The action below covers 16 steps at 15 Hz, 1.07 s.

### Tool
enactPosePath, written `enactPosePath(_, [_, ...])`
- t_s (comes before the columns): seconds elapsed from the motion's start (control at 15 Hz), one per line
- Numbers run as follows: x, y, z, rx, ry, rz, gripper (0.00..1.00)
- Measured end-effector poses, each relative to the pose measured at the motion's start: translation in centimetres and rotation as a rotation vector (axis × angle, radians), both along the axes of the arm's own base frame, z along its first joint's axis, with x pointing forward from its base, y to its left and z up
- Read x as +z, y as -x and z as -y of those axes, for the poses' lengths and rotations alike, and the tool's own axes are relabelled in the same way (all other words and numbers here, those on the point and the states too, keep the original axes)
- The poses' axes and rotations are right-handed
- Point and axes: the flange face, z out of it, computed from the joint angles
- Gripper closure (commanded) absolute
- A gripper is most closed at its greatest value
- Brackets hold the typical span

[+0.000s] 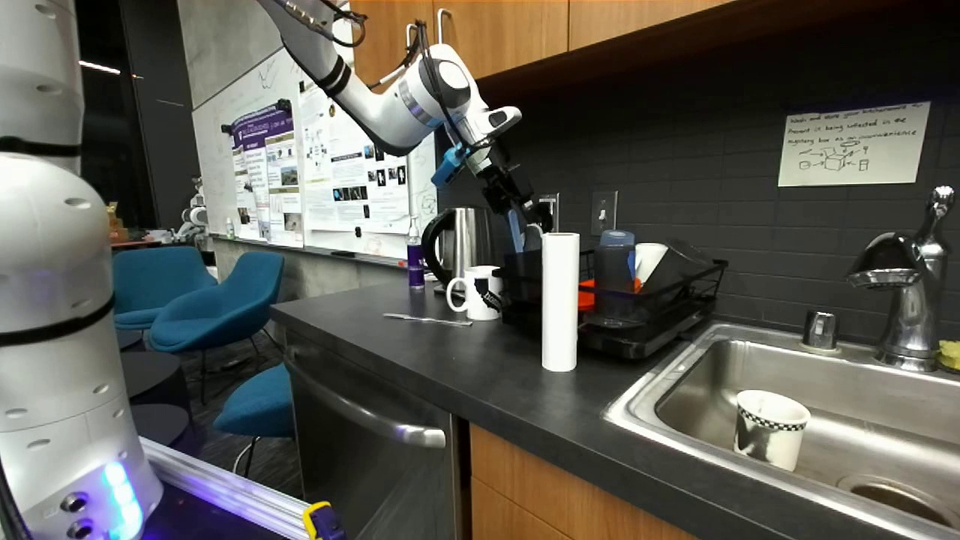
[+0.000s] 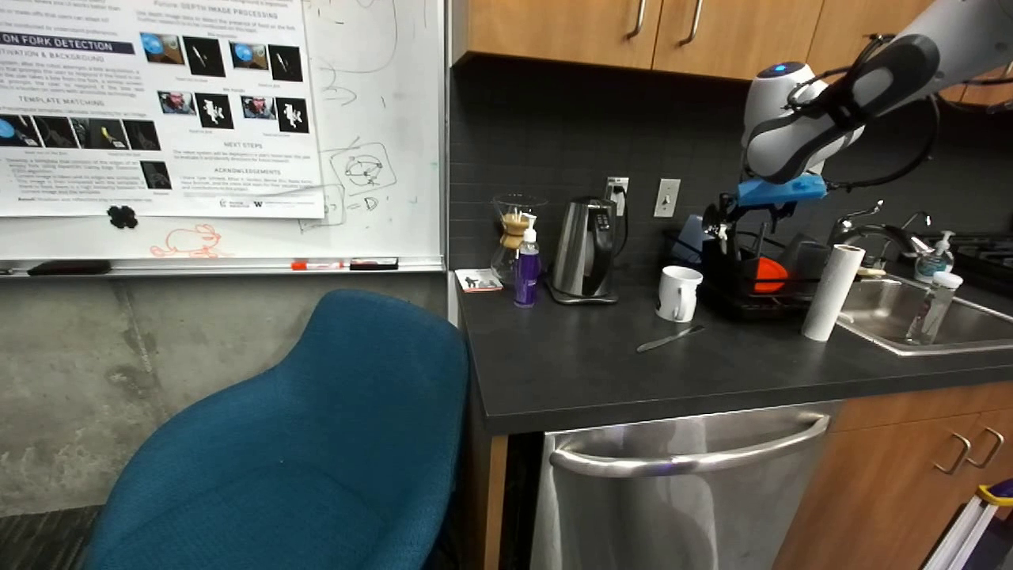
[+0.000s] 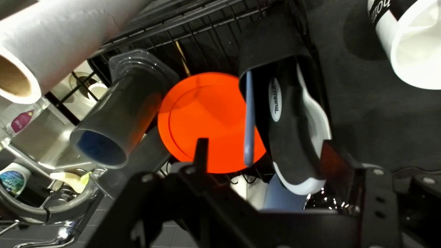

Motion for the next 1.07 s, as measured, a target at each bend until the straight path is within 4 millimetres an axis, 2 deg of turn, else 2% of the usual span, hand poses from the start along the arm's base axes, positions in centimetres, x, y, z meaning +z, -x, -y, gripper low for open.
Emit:
enactPosePath(0.4, [0.1,0.9,-0.7,0.034,-0.084,-0.022,0.00])
enactPosePath(0.47, [0.2,1.0,-0.8,0.036,-0.094,-0.024,0.24])
enactPosePath(0.6, [0.2,1.1,-0.9,0.042,-0.106,-0.026,0.31])
enactPosePath(1.07, [0.9,1.4,-0.9,0.048,-0.103,-0.019,0.85])
